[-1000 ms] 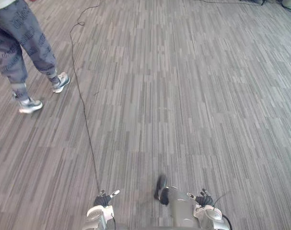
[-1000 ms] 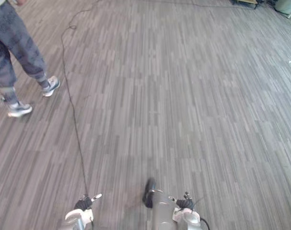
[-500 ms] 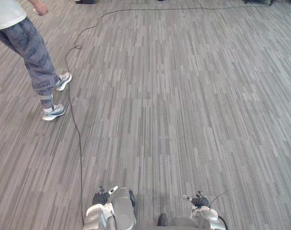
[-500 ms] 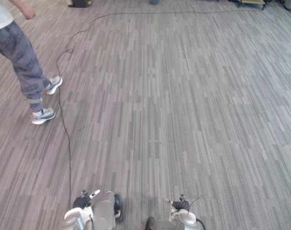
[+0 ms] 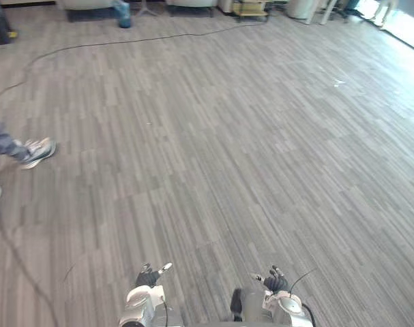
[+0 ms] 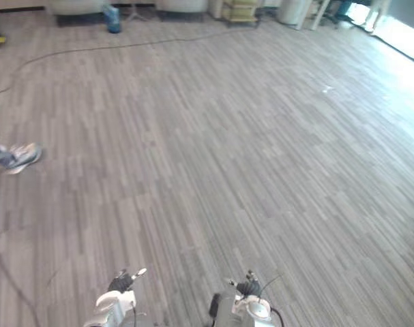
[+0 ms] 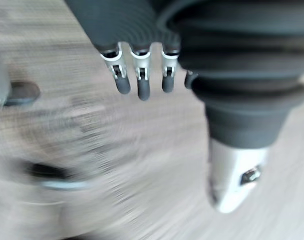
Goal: Pick up cushions and gather them together orderly.
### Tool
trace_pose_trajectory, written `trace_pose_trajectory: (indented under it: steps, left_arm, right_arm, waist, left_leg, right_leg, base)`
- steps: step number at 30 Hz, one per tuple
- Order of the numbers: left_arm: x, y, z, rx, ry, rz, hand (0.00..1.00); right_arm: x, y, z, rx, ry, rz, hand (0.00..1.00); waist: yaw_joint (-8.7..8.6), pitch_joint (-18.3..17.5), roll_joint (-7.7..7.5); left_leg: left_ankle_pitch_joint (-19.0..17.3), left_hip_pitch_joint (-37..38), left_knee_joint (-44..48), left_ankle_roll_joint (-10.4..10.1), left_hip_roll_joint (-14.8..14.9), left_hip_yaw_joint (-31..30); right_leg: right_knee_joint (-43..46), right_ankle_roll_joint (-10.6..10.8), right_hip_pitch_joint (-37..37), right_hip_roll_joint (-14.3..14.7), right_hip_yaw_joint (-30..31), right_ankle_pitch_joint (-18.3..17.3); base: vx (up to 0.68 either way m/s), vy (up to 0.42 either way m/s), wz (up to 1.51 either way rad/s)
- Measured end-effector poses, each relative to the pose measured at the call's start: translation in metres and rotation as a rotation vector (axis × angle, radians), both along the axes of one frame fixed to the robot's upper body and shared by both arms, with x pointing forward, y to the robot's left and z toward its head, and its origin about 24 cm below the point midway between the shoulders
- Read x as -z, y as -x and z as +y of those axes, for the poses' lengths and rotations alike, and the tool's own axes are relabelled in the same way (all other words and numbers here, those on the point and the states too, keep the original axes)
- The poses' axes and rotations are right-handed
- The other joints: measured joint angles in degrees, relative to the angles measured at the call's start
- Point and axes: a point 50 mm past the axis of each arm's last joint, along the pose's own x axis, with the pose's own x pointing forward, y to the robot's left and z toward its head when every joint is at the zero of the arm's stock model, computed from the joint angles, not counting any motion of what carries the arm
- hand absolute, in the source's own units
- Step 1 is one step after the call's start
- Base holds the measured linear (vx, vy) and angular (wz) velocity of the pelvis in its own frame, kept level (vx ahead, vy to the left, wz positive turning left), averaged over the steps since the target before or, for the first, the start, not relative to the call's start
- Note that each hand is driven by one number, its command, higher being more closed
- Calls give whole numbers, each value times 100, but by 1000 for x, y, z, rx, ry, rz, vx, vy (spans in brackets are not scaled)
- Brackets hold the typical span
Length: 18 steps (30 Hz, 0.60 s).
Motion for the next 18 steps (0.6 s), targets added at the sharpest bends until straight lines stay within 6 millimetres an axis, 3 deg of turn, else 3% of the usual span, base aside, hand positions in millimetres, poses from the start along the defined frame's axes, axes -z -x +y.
trace_pose_trajectory:
  steps: [1, 2, 3, 4, 5, 6, 7, 8, 10, 11, 13, 14, 15, 17, 18]
  left_arm:
    - [2, 6, -2, -76, 21, 13, 0]
    - [4, 10, -4, -139, 42, 16, 0]
    - [4, 10, -7, -165, 60, 18, 0]
    - [4, 12, -7, -212, 78, 15, 0]
    - [6, 16, -6, -226, 81, 23, 0]
    - [6, 17, -5, -235, 82, 24, 0]
    - [5, 19, -3, -257, 85, 19, 0]
    - [2, 15, 3, -277, 83, -12, 0]
    - [-3, 8, 9, -275, 64, -55, 0]
    - [-6, 5, 12, -281, 60, -82, 0]
    - [-10, 0, 11, -296, 68, -126, 0]
    - [-11, 0, 11, -301, 72, -132, 0]
    - [-12, 0, 9, -323, 86, -151, 0]
    - [-12, 0, 10, -331, 91, -153, 0]
    - [-12, 1, 10, -336, 93, -152, 0]
  right_arm:
    - [2, 4, -3, 0, 10, 21, 0]
    - [4, 7, -8, 15, 23, 42, 0]
    - [3, 6, -15, 29, 35, 40, 0]
    - [3, 8, -25, 51, 52, 44, 0]
    - [2, 10, -33, 75, 64, 43, 0]
    - [1, 10, -35, 80, 67, 41, 0]
    - [1, 9, -35, 77, 71, 41, 0]
    - [2, 8, -31, 65, 66, 46, 0]
    - [3, 8, -22, 39, 55, 57, 0]
    - [5, 8, -15, 31, 35, 63, 0]
    - [5, 6, -5, 31, 4, 58, 0]
    - [5, 6, -4, 34, -2, 59, 0]
    - [6, 7, -1, 42, -10, 66, 0]
    - [7, 8, 0, 39, -10, 71, 0]
    - [8, 9, 1, 34, -9, 81, 0]
  waist:
    - [-7, -23, -41]
    - [-29, -27, -43]
    - [-51, 9, 98]
    - [-31, -20, 342]
    - [-56, -12, 547]
    - [-57, 17, 628]
    - [-35, 51, 709]
    - [33, 99, 679]
    - [148, 161, 552]
    - [201, 138, 460]
    - [329, 110, 432]
    - [340, 113, 425]
    - [368, 103, 449]
    - [379, 98, 445]
    - [392, 66, 436]
  left_leg:
    - [0, 200, -90, -1, -159, -130]
    - [-21, 450, -87, -42, -270, -359]
    - [22, 551, -64, -121, -192, -422]
    - [205, 527, 264, -434, 10, -532]
    - [401, 301, 1183, -595, 317, -862]
    - [584, 54, 1842, -593, 485, -1075]
    - [975, -652, 3401, -642, 780, -1520]
    - [747, -1396, 4905, -679, 1039, -1723]
    - [410, -2007, 5380, -522, 1060, -1808]
    - [217, -2476, 4999, -344, 961, -1833]
    - [87, -2996, 4012, -136, 823, -1955]
    - [83, -3106, 3709, -129, 779, -2021]
    - [212, -3497, 2361, -211, 541, -2440]
    - [450, -3601, 1652, -278, 413, -2579]
    - [774, -3673, 1028, -341, 334, -2612]
  right_leg:
    - [-857, -128, 53, 124, -144, 419]
    - [-1013, -877, 88, 125, -65, 1103]
    - [-708, -1027, 66, 159, -90, 969]
    - [-299, -1049, 35, 229, -107, 504]
    - [-122, -986, 200, 394, -126, 209]
    - [-130, -987, 316, 501, -87, 104]
    - [-247, -988, 581, 733, 24, -66]
    - [-446, -1031, 1016, 998, 237, -201]
    - [-774, -1039, 1675, 1153, 579, -300]
    - [-1091, -961, 2123, 1211, 917, -337]
    - [-1369, -811, 2557, 1213, 1379, -401]
    - [-1418, -772, 2629, 1213, 1487, -426]
    - [-1520, -638, 2919, 1112, 1901, -667]
    - [-1546, -544, 3072, 1015, 2101, -817]
    - [-1537, -346, 3203, 913, 2293, -960]
  base:
    - [593, -35, -10]
    - [619, -48, -10]
    - [747, -103, -9]
    - [745, -135, -18]
    - [759, -155, -18]
    - [526, -122, -31]
    - [624, -88, -63]
    - [478, -57, -72]
    - [610, -26, -94]
    - [637, -5, -106]
    - [447, 57, -105]
    - [664, 246, -133]
    - [467, 211, -96]
    - [487, 268, -79]
    - [662, 392, -87]
